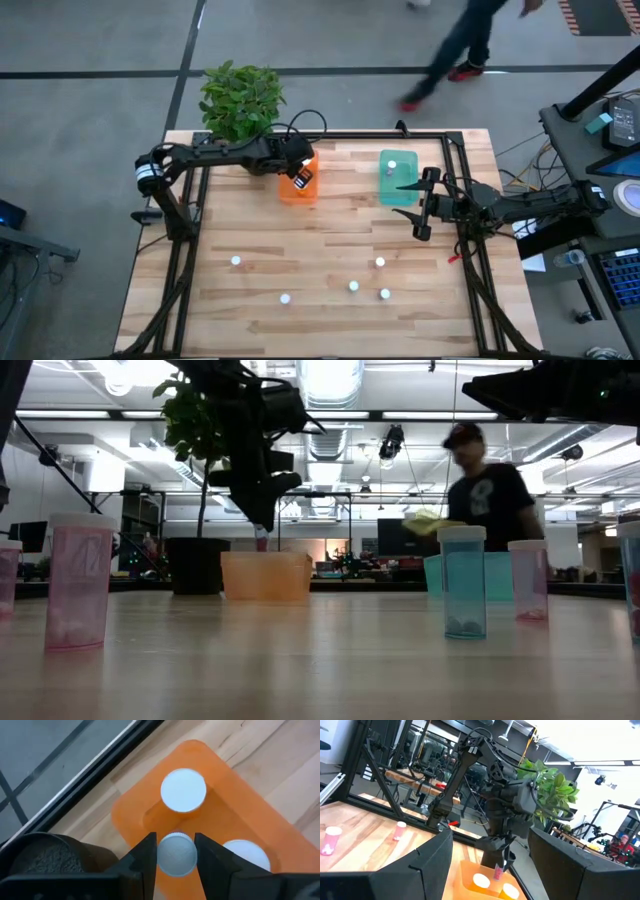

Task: Pick and place medicine bottles into bin by pill shape (circle, oval)
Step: Put the left blue capsule bottle into the orange bin, then put the top right pink tablet bottle into the green bin

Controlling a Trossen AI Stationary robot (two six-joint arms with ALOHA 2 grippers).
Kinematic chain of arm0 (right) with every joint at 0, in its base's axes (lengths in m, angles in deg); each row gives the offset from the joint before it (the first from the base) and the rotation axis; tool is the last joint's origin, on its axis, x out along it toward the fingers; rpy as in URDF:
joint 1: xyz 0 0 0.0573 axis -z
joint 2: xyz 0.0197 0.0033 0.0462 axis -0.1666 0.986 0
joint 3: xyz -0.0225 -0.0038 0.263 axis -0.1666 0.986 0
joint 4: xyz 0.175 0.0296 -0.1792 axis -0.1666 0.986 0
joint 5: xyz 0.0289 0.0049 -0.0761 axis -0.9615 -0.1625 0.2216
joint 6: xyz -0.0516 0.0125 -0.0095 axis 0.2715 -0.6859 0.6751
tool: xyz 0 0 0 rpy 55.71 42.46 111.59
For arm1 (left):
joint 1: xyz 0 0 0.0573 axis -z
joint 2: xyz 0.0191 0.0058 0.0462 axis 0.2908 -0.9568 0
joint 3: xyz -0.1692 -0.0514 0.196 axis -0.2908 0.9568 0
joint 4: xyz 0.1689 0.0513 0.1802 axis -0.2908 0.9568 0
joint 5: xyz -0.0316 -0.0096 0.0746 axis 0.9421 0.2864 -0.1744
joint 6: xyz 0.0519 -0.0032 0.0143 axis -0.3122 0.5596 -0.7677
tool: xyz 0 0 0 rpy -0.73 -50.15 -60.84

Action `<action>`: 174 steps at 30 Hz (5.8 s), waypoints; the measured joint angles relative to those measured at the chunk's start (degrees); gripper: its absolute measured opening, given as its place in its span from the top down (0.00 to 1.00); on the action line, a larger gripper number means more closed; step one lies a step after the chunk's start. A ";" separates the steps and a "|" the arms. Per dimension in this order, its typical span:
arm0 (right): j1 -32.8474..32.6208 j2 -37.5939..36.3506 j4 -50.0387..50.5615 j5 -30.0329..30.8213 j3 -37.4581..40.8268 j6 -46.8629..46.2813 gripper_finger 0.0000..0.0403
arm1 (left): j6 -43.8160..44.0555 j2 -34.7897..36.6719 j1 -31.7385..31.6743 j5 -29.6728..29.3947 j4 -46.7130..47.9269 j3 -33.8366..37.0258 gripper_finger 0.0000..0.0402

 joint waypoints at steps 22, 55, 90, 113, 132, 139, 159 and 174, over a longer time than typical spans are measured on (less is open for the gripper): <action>0.00 0.00 -0.02 0.00 0.00 -0.02 0.39 | 0.09 -0.02 -0.23 0.02 -4.93 5.44 0.76; -0.01 0.02 -0.24 0.00 0.00 0.15 0.39 | 0.39 -1.72 -0.25 0.13 -10.01 7.79 0.76; 0.00 0.02 -0.22 0.00 -0.01 0.23 0.39 | -0.09 0.54 0.55 0.07 -9.47 6.98 0.61; -2.01 0.71 5.65 -2.18 -1.94 -37.45 0.39 | -22.70 16.87 24.89 0.04 -27.70 8.06 0.61; -14.64 19.09 55.56 -2.12 -31.46 -64.45 0.39 | -48.91 20.14 34.79 0.48 -62.71 23.30 0.61; -17.24 27.80 67.55 -2.15 -38.62 -79.53 0.39 | -50.97 23.80 34.74 -0.15 -68.48 28.32 0.61; -17.81 58.70 98.93 -6.65 -66.47 -104.64 0.39 | -50.58 28.79 34.79 -5.43 -69.10 33.19 0.61; -17.38 69.00 99.58 -7.74 -68.54 -106.10 0.39 | -50.49 32.98 34.79 -7.68 -68.93 37.26 0.61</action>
